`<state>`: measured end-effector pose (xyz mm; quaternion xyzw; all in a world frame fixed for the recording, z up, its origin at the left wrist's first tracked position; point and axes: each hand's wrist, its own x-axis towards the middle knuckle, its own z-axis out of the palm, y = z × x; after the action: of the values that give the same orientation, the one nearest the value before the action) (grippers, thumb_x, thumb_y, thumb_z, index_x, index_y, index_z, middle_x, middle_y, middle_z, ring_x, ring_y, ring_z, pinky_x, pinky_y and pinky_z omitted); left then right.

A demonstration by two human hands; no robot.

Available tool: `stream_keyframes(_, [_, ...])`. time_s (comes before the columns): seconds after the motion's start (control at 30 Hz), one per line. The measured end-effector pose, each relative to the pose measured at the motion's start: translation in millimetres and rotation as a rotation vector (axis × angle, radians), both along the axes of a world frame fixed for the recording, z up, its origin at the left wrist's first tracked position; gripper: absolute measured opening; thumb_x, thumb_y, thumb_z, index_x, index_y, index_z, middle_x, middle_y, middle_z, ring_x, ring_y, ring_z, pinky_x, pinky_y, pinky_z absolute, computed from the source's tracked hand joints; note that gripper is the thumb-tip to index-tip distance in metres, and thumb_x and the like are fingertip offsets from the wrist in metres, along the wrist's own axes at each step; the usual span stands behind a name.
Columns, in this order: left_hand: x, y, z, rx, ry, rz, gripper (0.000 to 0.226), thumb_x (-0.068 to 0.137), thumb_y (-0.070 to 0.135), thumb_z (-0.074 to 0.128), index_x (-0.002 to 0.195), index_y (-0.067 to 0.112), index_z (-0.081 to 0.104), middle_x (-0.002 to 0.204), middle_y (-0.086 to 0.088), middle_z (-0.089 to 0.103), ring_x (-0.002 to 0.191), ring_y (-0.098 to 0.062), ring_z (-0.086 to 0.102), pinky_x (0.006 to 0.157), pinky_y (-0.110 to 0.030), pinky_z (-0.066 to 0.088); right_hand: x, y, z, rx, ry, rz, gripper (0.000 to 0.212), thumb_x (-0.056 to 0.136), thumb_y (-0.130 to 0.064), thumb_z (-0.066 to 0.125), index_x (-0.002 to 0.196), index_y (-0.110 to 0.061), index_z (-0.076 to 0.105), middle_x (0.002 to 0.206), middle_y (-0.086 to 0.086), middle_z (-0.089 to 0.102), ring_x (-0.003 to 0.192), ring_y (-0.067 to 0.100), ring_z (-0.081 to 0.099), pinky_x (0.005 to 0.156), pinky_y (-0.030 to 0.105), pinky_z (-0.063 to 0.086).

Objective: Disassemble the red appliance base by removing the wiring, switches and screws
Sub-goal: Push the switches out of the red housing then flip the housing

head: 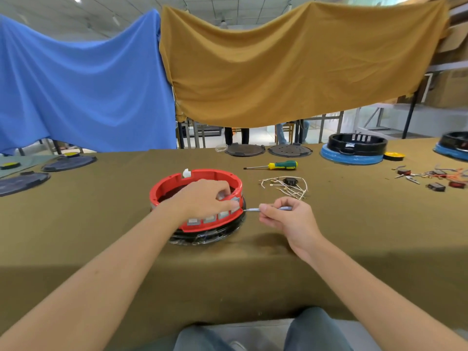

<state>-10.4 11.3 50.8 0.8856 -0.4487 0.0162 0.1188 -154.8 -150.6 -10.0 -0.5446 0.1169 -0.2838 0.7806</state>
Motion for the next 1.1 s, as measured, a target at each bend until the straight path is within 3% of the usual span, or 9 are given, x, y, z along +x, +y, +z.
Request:
stream_keyframes(0.17, [1.8, -3.9, 8.5, 0.045, 0.115, -0.06, 0.04, 0.095, 0.059, 0.044, 0.105, 0.024, 0.059, 0.096, 0.008, 0.063, 0.083, -0.01, 0.058, 0.065, -0.025, 0.041, 2.3, 7.2, -3.6, -0.107, 0.082, 0.011, 0.02, 0.073, 0.009, 0.08, 0.079, -0.002, 0.064, 0.087, 0.021, 0.075, 0.079, 0.026, 0.074, 0.073, 0.031, 0.062])
stream_keyframes(0.27, [0.8, -4.7, 1.6, -0.014, 0.276, -0.06, 0.043, 0.098, 0.057, 0.04, 0.108, 0.019, 0.056, 0.106, -0.008, 0.066, 0.088, -0.022, 0.06, 0.079, -0.037, 0.048, 0.0, 17.7, -4.5, -0.236, 0.076, -0.088, 0.014, 0.078, -0.003, 0.081, 0.088, -0.007, 0.071, 0.079, 0.012, 0.076, 0.074, 0.022, 0.076, 0.067, 0.027, 0.061])
stream_keyframes(0.43, [-1.0, -6.8, -5.6, -0.053, 0.285, -0.028, 0.038, 0.102, 0.05, 0.037, 0.103, 0.014, 0.05, 0.083, -0.002, 0.055, 0.069, -0.012, 0.046, 0.065, -0.031, 0.039, -5.1, 40.9, -19.6, -0.689, 0.051, -0.288, 0.003, 0.089, -0.021, 0.074, 0.089, -0.021, 0.077, 0.072, -0.01, 0.074, 0.07, 0.003, 0.071, 0.067, 0.018, 0.056])
stream_keyframes(0.57, [-0.8, -8.3, -5.5, -0.037, 0.294, 0.006, 0.036, 0.102, 0.049, 0.036, 0.102, 0.016, 0.049, 0.085, -0.003, 0.056, 0.071, -0.014, 0.047, 0.066, -0.032, 0.04, -4.1, 57.2, -27.9, -1.003, 0.011, -0.439, 0.015, 0.097, -0.019, 0.064, 0.103, -0.012, 0.075, 0.088, -0.005, 0.075, 0.074, 0.0, 0.064, 0.072, 0.002, 0.041])
stream_keyframes(0.63, [-1.2, -8.1, -5.9, -0.041, 0.3, 0.012, 0.034, 0.102, 0.048, 0.035, 0.1, 0.017, 0.048, 0.084, -0.002, 0.055, 0.071, -0.014, 0.047, 0.067, -0.033, 0.04, -1.5, 65.5, -30.2, -1.103, -0.001, -0.521, 0.014, 0.097, -0.014, 0.062, 0.101, -0.006, 0.074, 0.087, 0.003, 0.075, 0.073, 0.01, 0.067, 0.069, 0.008, 0.043])
stream_keyframes(0.7, [-1.7, -8.3, -6.4, -0.055, 0.304, 0.015, 0.031, 0.102, 0.047, 0.035, 0.092, 0.019, 0.045, 0.081, -0.001, 0.053, 0.069, -0.014, 0.045, 0.067, -0.034, 0.039, 1.2, 71.9, -33.1, -1.22, -0.02, -0.598, 0.01, 0.093, -0.009, 0.067, 0.099, -0.003, 0.073, 0.081, 0.008, 0.073, 0.068, 0.02, 0.069, 0.062, 0.022, 0.05])
stream_keyframes(0.77, [-2.8, -8.8, -6.1, -0.063, 0.311, 0.022, 0.03, 0.103, 0.045, 0.034, 0.087, 0.021, 0.042, 0.08, -0.001, 0.051, 0.07, -0.015, 0.044, 0.068, -0.034, 0.038, 3.4, 77.5, -37.7, -1.357, -0.014, -0.681, 0.016, 0.084, -0.004, 0.076, 0.099, 0.0, 0.073, 0.077, 0.008, 0.071, 0.063, 0.02, 0.069, 0.055, 0.026, 0.052])
stream_keyframes(0.9, [-3.2, -9.8, -5.3, -0.063, 0.319, 0.046, 0.032, 0.104, 0.044, 0.033, 0.092, 0.017, 0.045, 0.086, -0.003, 0.054, 0.075, -0.016, 0.047, 0.071, -0.035, 0.04, 10.9, 94.9, -45.4, -1.395, 0.079, -0.725, 0.038, 0.069, 0.002, 0.086, 0.105, 0.003, 0.072, 0.078, 0.008, 0.068, 0.066, 0.021, 0.068, 0.057, 0.026, 0.054])
stream_keyframes(1.1, [-1.8, -9.9, -6.2, -0.071, 0.32, 0.093, 0.035, 0.103, 0.046, 0.032, 0.094, 0.016, 0.047, 0.085, 0.0, 0.054, 0.075, -0.015, 0.046, 0.067, -0.033, 0.038, 16.1, 136.2, -51.1, -1.241, 0.249, -0.624, 0.052, 0.079, 0.003, 0.075, 0.128, 0.007, 0.06, 0.091, 0.008, 0.066, 0.076, 0.021, 0.062, 0.065, 0.032, 0.054])
